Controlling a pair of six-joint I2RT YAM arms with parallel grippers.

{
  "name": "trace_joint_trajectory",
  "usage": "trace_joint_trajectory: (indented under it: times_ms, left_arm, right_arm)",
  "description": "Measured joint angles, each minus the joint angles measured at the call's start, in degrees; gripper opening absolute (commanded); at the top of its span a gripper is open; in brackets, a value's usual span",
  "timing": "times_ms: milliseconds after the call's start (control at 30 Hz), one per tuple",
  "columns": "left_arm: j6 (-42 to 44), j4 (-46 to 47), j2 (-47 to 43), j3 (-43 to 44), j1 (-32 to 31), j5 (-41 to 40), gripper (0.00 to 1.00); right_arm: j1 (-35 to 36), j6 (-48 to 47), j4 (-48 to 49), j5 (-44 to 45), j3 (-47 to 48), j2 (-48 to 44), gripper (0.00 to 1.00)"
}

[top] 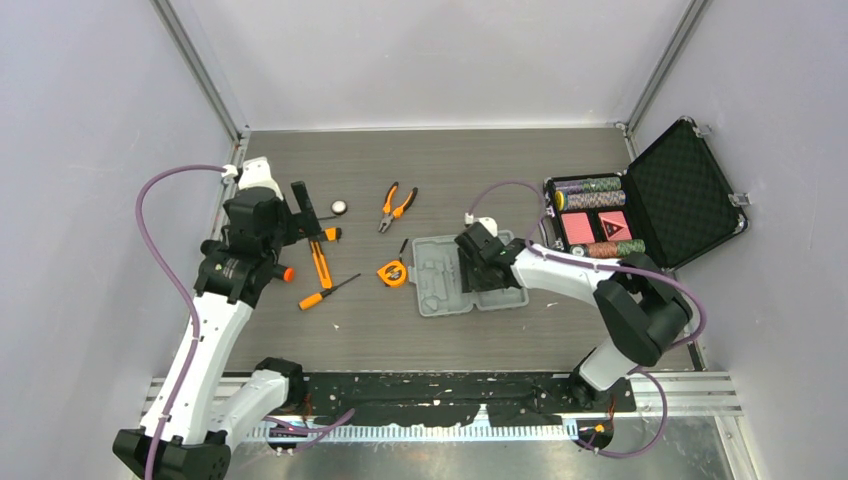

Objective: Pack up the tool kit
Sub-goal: Move the toolbox to the center of the board, then move the pliers to the center of the board.

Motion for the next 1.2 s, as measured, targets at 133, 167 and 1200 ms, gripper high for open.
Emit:
trace_joint_trajectory:
  times_ms: [133, 167, 1200]
  left_arm:
    - [0.02, 0.07, 0.33, 0.0, 0.0, 0.5, 1.0]
    - [0.02, 0.11, 0.52, 0.0, 0.0, 0.87, 1.0]
    - [9.16, -3.43, 55.89, 29.2, -8.37, 16.72, 0.67]
  right_arm:
    - [-2.54, 0.0, 0.37, 1.18, -3.69, -3.41, 0.5]
    - [-2.8, -0.02, 0.39, 1.36, -4.13, -3.82, 0.51]
    - [-3.52, -11.63, 8.72, -6.78, -11.85, -33.18, 0.92]
